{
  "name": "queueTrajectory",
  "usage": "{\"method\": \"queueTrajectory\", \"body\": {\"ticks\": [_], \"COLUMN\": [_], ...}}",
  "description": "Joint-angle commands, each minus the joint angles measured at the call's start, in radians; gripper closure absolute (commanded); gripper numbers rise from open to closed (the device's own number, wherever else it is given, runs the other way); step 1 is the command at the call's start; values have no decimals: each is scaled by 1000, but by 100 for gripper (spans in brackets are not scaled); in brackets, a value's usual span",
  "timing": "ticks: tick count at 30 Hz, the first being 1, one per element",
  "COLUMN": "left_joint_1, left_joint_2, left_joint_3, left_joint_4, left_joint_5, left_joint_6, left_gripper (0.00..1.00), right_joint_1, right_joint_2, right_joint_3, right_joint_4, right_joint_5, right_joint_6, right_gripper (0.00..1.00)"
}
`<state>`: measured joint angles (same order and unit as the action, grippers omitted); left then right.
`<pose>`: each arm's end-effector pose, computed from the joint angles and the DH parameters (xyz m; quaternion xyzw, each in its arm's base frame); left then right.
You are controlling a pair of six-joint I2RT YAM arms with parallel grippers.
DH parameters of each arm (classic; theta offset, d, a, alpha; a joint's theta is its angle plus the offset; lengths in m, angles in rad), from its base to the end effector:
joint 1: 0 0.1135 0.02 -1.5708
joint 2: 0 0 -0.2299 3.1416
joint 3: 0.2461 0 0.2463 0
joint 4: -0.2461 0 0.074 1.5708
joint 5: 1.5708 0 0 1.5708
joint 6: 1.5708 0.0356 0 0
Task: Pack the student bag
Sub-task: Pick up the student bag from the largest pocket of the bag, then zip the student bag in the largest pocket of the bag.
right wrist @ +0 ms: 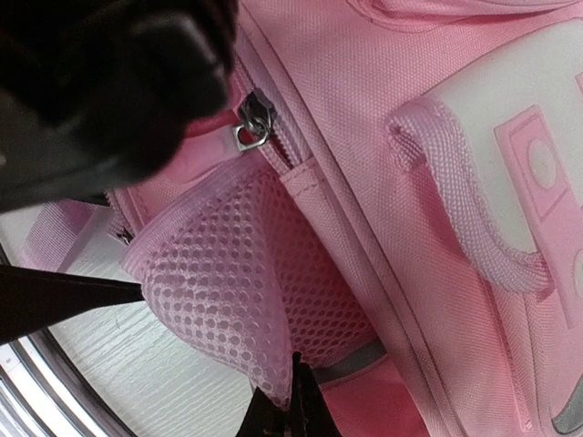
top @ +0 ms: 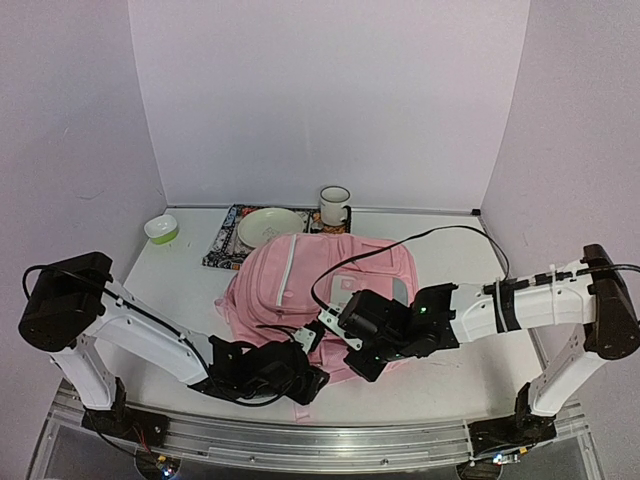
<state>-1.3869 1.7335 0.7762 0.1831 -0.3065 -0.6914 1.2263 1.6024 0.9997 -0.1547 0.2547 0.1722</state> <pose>0.0693 -0.3136 0.1041 0.2548 0.8766 -0.2591 0.3156 0.1222 0.3141 0.1828 -0.4148 0.8126 0.1633 0.3754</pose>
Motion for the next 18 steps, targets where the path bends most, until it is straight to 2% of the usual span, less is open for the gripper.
{"method": "queueTrajectory", "body": {"ticks": [1,6,13,18], "left_joint_1": [1,1,0,1], "left_joint_2": [6,-4,-59,-109], "left_joint_3": [-6,-16,-79,-122], "left_joint_4": [150,179,174,147], "left_joint_5": [-28,-52,-51,-35], "left_joint_6": [40,53,39,48], "left_gripper": [61,70,100,100], "right_joint_1": [-1,-1,-2,-15], "right_joint_2": [-44,-48,-90,-112], "right_joint_3": [36,30,-13,-33], "right_joint_4": [73,73,65,31], "right_joint_5": [-16,-9,66,121], "right_joint_6": [10,10,13,16], "right_gripper": [100,100,100,100]}}
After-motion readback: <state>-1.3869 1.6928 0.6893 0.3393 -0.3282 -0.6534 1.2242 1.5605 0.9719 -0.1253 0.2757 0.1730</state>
